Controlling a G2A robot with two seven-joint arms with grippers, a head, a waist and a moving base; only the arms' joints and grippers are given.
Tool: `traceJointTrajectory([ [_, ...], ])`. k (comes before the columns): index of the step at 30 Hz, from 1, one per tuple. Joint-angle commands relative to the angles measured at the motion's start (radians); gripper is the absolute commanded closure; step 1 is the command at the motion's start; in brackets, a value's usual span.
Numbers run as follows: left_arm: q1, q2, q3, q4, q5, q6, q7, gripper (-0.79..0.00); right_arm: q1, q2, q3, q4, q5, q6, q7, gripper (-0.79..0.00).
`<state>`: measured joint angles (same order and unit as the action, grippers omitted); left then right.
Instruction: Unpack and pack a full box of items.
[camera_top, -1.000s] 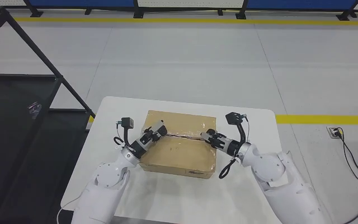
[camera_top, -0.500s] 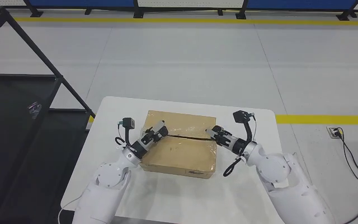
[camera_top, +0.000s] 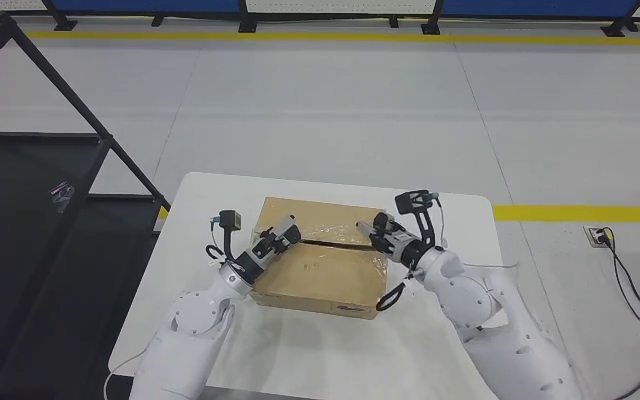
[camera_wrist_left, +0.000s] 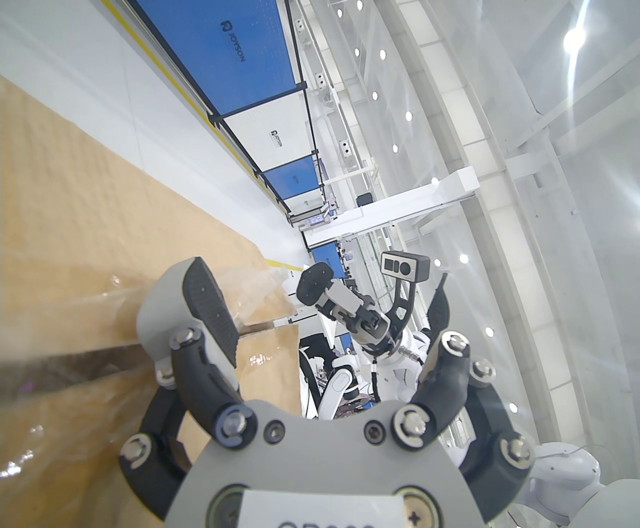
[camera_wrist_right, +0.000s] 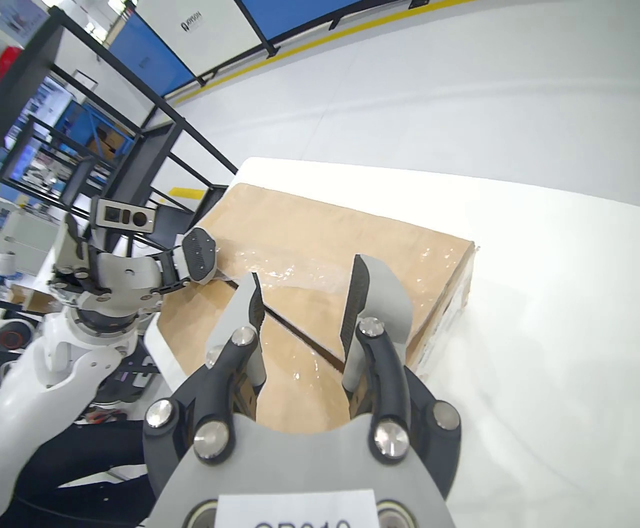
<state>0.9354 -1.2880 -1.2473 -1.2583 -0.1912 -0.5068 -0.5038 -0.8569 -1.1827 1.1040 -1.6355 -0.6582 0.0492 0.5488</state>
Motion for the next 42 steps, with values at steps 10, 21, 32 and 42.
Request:
traceJointTrajectory([
  [10, 0.002, -0.001, 0.001, 0.0, -0.007, -0.006, -0.002, -0.785, 0.129, -0.031, -0.074, 0.118, -0.025, 0.136, 0.126, -0.332],
  [21, 0.001, -0.002, 0.003, -0.001, -0.009, -0.009, 0.002, -0.785, 0.159, -0.043, -0.09, 0.13, -0.003, 0.141, 0.213, -0.188],
  [32, 0.01, 0.001, -0.015, -0.016, -0.009, -0.016, 0.009, -0.785, 0.122, -0.042, -0.058, 0.088, 0.012, 0.111, 0.2, 0.0],
  [42, 0.035, 0.01, -0.057, -0.059, -0.029, -0.019, -0.004, -0.785, 0.014, -0.022, 0.024, -0.074, 0.011, 0.101, 0.234, 0.0],
])
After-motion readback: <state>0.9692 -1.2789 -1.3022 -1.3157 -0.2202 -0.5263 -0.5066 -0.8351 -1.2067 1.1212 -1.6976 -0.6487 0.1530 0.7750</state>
